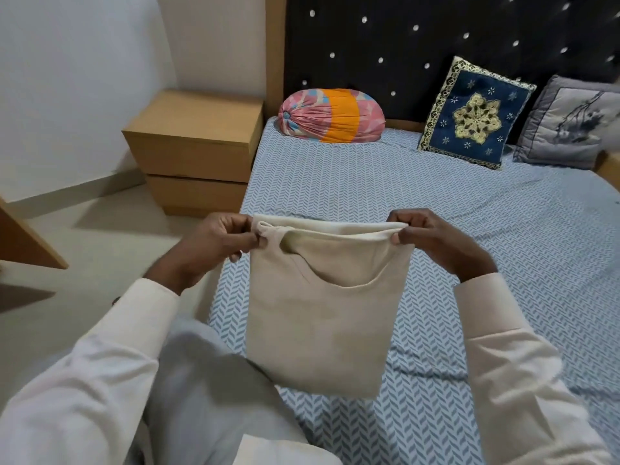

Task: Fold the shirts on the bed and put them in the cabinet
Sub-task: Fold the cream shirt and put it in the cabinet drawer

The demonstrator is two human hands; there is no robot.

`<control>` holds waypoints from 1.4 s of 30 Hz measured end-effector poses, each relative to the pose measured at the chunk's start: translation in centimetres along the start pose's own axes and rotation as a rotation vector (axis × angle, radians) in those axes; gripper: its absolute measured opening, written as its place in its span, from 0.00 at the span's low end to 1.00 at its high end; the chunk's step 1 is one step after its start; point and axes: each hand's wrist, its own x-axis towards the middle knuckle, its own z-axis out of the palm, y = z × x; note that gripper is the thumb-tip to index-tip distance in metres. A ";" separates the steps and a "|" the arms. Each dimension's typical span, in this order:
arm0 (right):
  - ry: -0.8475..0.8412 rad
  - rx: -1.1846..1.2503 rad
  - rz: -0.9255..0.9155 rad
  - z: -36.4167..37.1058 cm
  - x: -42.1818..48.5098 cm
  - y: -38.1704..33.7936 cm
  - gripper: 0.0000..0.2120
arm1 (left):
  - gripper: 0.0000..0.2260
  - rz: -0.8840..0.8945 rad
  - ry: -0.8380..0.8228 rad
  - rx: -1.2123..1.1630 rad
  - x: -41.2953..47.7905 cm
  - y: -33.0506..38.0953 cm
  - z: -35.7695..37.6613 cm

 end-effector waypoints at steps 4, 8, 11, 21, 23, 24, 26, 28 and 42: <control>0.170 0.097 0.300 1.2 3.5 4.6 0.04 | 0.12 -0.189 0.142 0.006 5.0 -4.3 2.0; 0.421 0.224 0.582 5.1 6.1 9.9 0.18 | 0.13 -0.416 0.322 0.230 9.0 -10.8 3.8; 0.349 0.151 0.781 8.8 4.6 14.1 0.26 | 0.23 -0.616 0.192 0.473 6.7 -14.2 5.9; 0.036 0.060 0.923 12.9 -3.1 17.0 0.20 | 0.17 -0.728 -0.215 0.644 0.2 -16.2 8.1; 0.012 0.105 0.896 12.6 -3.5 16.8 0.16 | 0.13 -0.736 -0.227 0.589 -0.4 -16.2 7.7; 0.005 0.100 0.890 12.6 -3.7 16.8 0.15 | 0.12 -0.741 -0.223 0.535 -0.8 -16.3 7.6; -0.023 -0.026 0.903 12.9 -3.9 16.8 0.14 | 0.14 -0.735 -0.251 0.557 -1.2 -16.6 7.4; -0.063 -0.169 0.913 13.3 -4.2 16.9 0.17 | 0.15 -0.710 -0.348 0.764 -1.5 -16.6 7.5; 0.413 -0.468 0.535 10.8 6.7 20.3 0.20 | 0.32 -0.367 0.042 0.810 6.2 -17.6 7.6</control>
